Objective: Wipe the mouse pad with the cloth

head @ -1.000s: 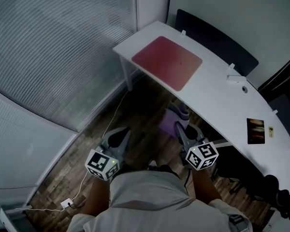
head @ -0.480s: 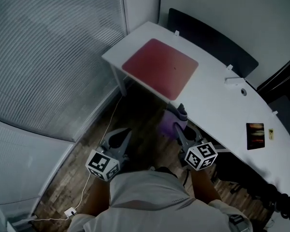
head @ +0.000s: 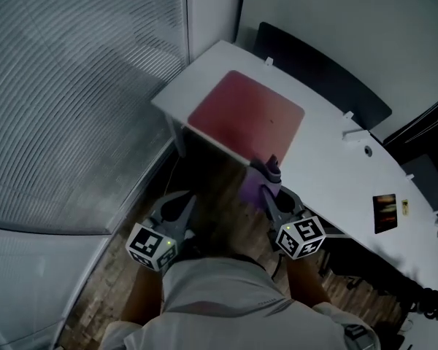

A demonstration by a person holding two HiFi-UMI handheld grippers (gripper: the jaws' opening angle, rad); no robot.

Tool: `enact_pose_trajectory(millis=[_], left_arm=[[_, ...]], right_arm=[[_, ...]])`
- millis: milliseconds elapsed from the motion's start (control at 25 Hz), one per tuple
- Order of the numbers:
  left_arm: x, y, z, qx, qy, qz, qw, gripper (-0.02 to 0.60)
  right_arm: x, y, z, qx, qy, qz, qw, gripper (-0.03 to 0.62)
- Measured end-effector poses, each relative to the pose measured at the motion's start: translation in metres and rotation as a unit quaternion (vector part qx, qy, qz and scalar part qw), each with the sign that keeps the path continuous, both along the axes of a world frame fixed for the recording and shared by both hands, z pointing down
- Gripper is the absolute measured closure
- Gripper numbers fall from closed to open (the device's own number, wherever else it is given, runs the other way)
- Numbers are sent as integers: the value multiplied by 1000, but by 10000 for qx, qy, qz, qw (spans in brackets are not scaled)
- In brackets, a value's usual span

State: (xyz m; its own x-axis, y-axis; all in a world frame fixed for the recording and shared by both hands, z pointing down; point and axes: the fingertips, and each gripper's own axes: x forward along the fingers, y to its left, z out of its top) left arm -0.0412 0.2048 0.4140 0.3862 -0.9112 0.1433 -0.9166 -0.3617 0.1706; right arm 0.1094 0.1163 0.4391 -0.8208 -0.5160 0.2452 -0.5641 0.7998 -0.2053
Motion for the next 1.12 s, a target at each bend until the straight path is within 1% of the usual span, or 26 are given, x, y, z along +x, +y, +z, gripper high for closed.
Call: enact_pose_trajectory(millis=[240,360,520,680,760,960,1120], left_arm=[[-88,-22,6,-52,-33,191,9998,581],[-112,-33,11,-91,33,246,9996,581],[-125,-50,21,-141,117,368,9992,581],[-128,-82,30,-272,215,531,9980,581],[-129,-101,31,-294,197,583,9977,581],[-132,-150,32,-316,118,484,9983,581],[-126,-204,34,-374,50,438,9983,581]], right_arm=[[-80,-20,-6,8,24,185,9998,543],[-102,-28,-4,-78,81,241,9996,543],[-114,-46,-1,-144,107,385,9991,543],[-116,-75,7,-229,126,546,9982,543],[-118,-94,15,-328,113,594,9976,543],[-126,-142,23,-429,-42,482,9979,543],[-128,-200,25,-483,-143,369,9980,543]])
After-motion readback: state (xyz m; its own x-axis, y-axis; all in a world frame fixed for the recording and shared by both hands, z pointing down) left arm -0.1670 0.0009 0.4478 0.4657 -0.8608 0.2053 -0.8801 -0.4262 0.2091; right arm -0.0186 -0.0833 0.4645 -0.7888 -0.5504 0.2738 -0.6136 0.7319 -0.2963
